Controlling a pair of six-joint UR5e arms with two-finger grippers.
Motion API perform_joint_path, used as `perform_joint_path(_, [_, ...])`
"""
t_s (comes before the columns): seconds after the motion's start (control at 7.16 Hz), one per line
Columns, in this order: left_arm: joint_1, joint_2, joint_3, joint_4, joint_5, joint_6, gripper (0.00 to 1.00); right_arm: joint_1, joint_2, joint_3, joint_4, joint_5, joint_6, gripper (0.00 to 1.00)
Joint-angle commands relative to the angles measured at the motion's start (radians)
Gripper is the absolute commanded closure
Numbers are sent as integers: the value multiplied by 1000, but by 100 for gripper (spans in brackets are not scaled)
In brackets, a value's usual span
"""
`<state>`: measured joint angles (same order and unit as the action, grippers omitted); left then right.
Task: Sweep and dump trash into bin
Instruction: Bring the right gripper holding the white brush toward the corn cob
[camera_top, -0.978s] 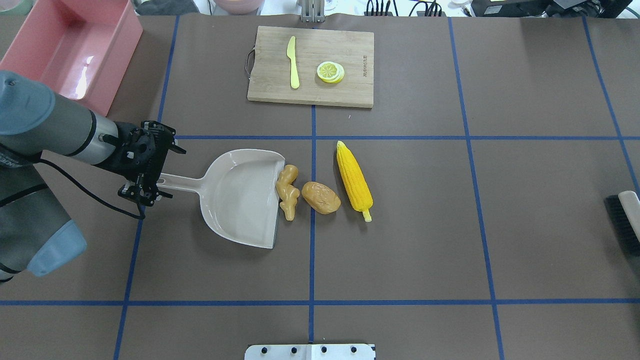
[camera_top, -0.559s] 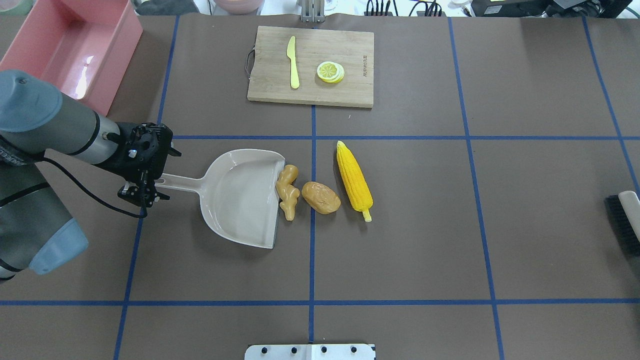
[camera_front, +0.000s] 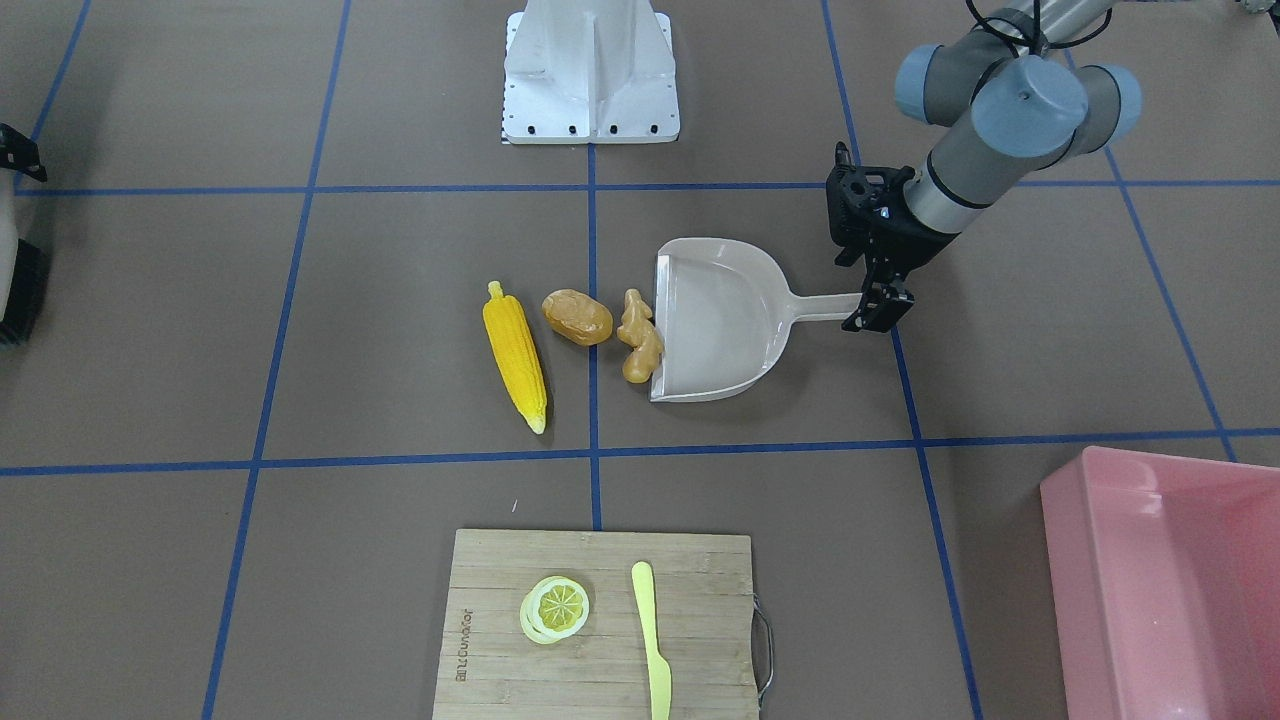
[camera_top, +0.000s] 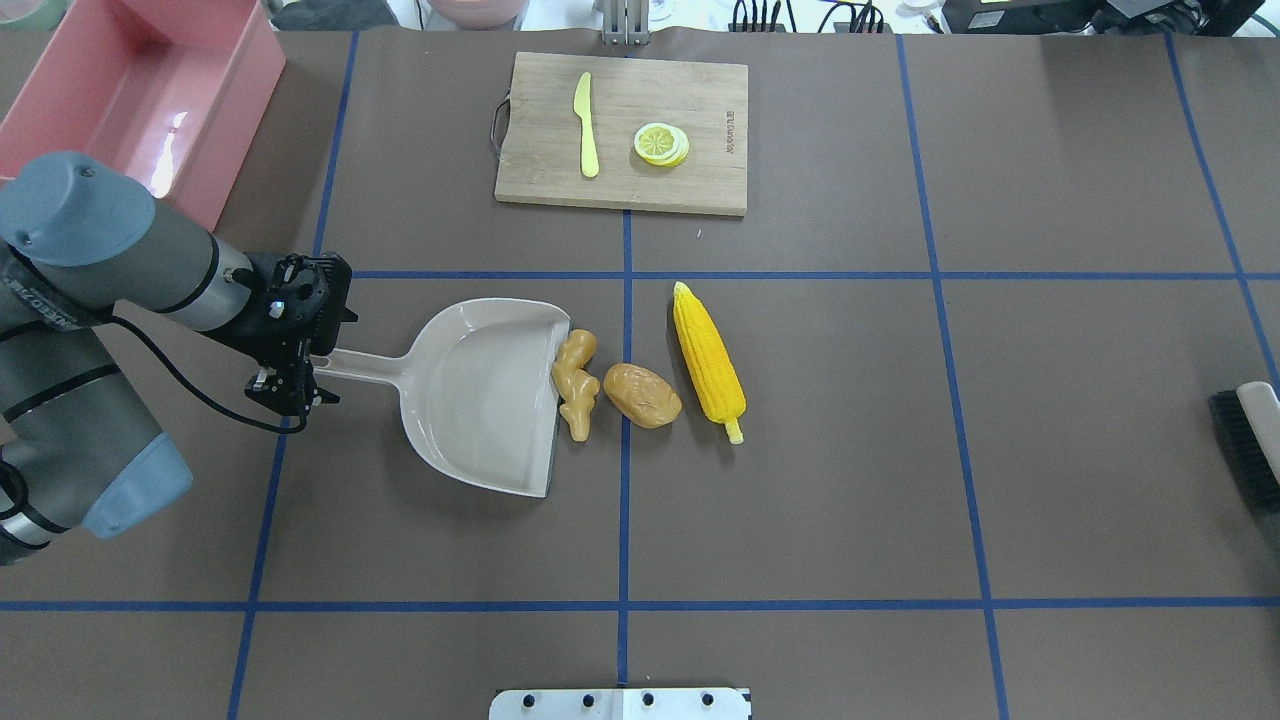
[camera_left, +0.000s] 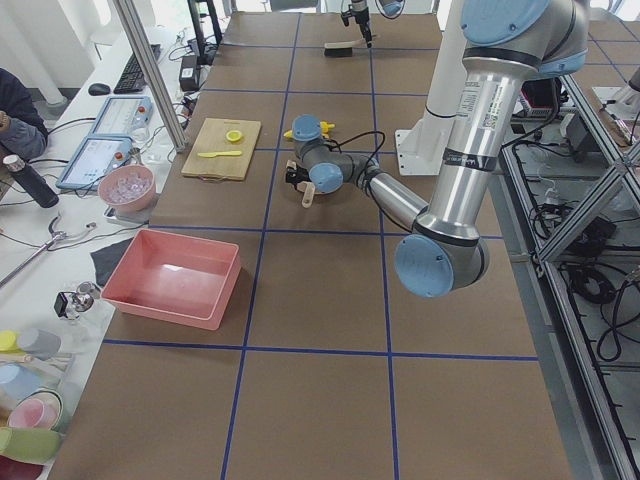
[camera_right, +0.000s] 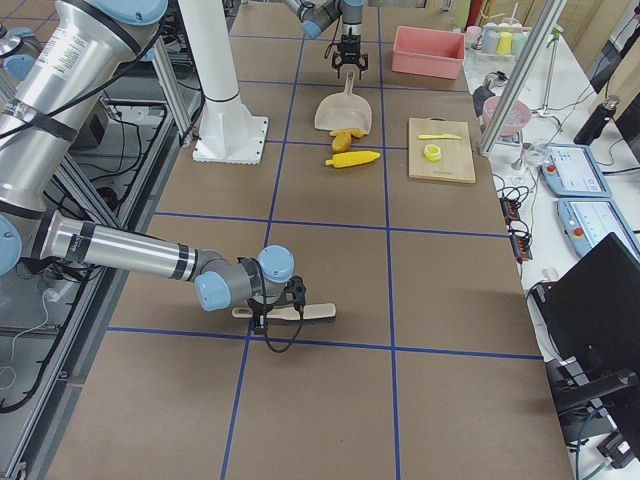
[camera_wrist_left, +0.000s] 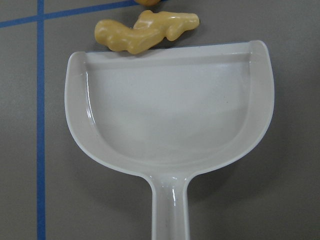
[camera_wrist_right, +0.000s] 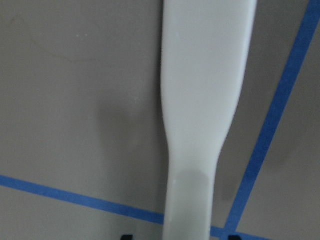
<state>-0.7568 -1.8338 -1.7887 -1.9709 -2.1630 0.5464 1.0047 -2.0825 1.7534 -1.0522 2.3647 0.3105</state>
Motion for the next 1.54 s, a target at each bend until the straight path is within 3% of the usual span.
perform_joint_path(0.0, [4, -10, 23, -14, 0, -17, 3, -5, -1, -2, 1, -13, 1, 100])
perform_joint_path(0.28, [17, -34, 81, -48, 2, -29, 4, -3, -1, 27, 6, -18, 2, 100])
perform_joint_path(0.42, [17, -33, 94, -75, 2, -32, 5, 2, -1, 91, -11, -18, 2, 100])
perform_joint_path(0.84, [31, -38, 127, -138, 0, -54, 5, 76, 59, 245, -168, -27, 2, 100])
perform_joint_path(1.12, [33, -36, 127, -158, -1, -68, 5, 69, 186, 265, -259, -39, 56, 100])
perform_joint_path(1.4, [33, -36, 126, -160, -1, -68, 5, 23, 377, 258, -386, -67, 150, 100])
